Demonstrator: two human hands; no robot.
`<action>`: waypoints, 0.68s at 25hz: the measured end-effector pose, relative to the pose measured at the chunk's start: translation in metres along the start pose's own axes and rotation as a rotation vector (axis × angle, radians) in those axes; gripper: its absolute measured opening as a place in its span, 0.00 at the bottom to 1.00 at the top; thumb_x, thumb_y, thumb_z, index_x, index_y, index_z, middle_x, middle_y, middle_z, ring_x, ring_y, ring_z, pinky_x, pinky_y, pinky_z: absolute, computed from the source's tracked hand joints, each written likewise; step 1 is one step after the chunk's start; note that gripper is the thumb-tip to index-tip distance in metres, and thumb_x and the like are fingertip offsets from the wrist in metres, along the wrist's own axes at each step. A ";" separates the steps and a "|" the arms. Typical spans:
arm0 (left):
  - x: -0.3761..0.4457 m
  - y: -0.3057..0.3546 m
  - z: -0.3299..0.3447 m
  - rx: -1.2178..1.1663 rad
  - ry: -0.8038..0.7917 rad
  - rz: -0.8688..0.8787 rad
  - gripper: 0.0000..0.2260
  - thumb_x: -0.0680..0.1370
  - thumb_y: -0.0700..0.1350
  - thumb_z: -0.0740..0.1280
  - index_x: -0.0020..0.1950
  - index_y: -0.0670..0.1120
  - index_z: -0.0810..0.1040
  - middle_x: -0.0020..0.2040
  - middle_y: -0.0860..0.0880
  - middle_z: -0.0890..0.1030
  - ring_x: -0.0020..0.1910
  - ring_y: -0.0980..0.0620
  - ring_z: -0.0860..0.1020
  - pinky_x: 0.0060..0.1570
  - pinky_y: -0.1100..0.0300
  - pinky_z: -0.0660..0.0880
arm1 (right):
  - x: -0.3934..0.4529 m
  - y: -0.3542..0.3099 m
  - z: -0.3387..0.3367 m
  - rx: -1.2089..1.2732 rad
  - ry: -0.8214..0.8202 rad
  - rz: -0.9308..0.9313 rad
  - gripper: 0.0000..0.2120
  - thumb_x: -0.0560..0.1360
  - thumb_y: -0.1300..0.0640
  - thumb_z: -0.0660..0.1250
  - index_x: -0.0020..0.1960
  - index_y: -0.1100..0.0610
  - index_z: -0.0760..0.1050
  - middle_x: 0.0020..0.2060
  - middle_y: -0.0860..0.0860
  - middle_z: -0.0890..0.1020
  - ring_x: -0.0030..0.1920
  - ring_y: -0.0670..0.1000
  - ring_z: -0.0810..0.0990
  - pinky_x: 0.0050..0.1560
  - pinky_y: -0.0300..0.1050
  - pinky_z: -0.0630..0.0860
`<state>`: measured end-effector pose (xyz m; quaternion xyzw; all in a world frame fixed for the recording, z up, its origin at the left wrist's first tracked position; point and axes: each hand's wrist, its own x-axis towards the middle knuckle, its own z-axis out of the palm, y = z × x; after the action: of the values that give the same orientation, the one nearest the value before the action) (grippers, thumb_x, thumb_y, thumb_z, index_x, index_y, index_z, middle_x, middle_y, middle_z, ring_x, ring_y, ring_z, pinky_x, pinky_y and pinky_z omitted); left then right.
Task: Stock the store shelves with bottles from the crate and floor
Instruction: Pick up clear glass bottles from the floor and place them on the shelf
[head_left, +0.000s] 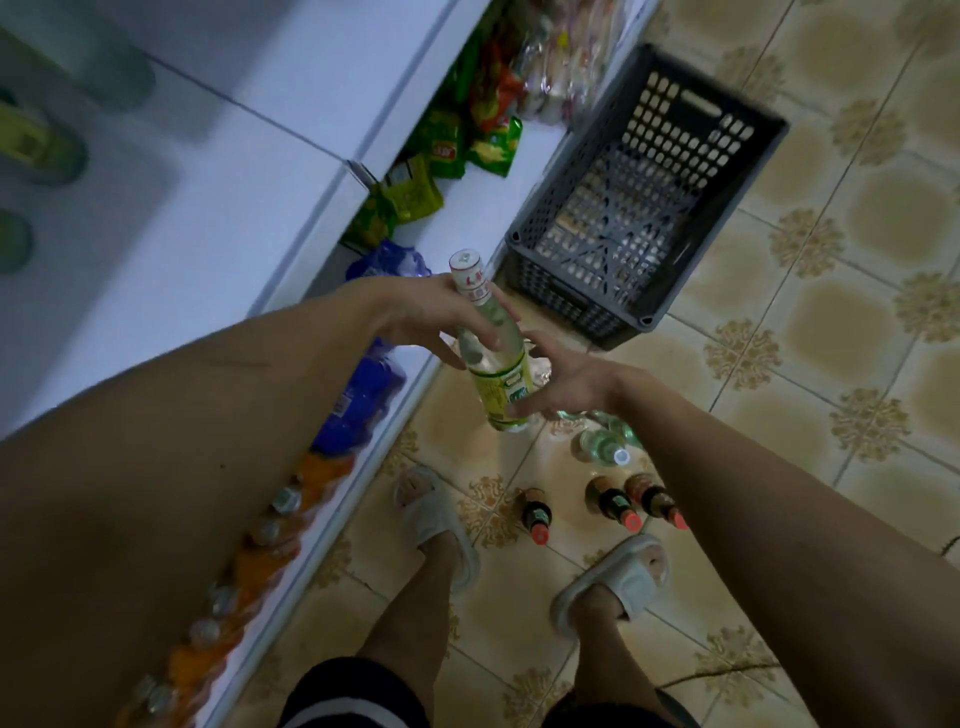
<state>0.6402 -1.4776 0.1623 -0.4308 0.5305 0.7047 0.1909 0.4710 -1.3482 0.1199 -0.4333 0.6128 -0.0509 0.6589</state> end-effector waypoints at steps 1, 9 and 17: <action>-0.008 0.010 -0.005 0.006 -0.021 0.015 0.18 0.70 0.36 0.72 0.57 0.50 0.80 0.59 0.42 0.82 0.61 0.40 0.79 0.56 0.42 0.78 | 0.001 -0.010 0.005 0.061 0.008 -0.102 0.43 0.66 0.56 0.80 0.75 0.50 0.62 0.69 0.51 0.73 0.67 0.53 0.75 0.62 0.47 0.75; -0.095 0.089 -0.051 0.073 -0.160 0.145 0.17 0.72 0.49 0.74 0.60 0.51 0.79 0.61 0.46 0.81 0.59 0.43 0.81 0.51 0.41 0.79 | -0.022 -0.086 -0.009 0.115 0.211 -0.417 0.17 0.66 0.61 0.79 0.49 0.49 0.76 0.38 0.42 0.84 0.38 0.39 0.82 0.38 0.29 0.75; -0.200 0.124 -0.099 0.202 0.096 0.260 0.07 0.74 0.44 0.67 0.51 0.49 0.79 0.60 0.37 0.79 0.55 0.37 0.81 0.47 0.39 0.80 | -0.028 -0.197 -0.008 -0.027 0.358 -0.546 0.27 0.63 0.46 0.80 0.58 0.50 0.74 0.46 0.46 0.85 0.47 0.44 0.84 0.52 0.47 0.81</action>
<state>0.7014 -1.5752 0.3904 -0.3704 0.6583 0.6452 0.1147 0.5488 -1.4577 0.2669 -0.5746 0.5807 -0.2931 0.4968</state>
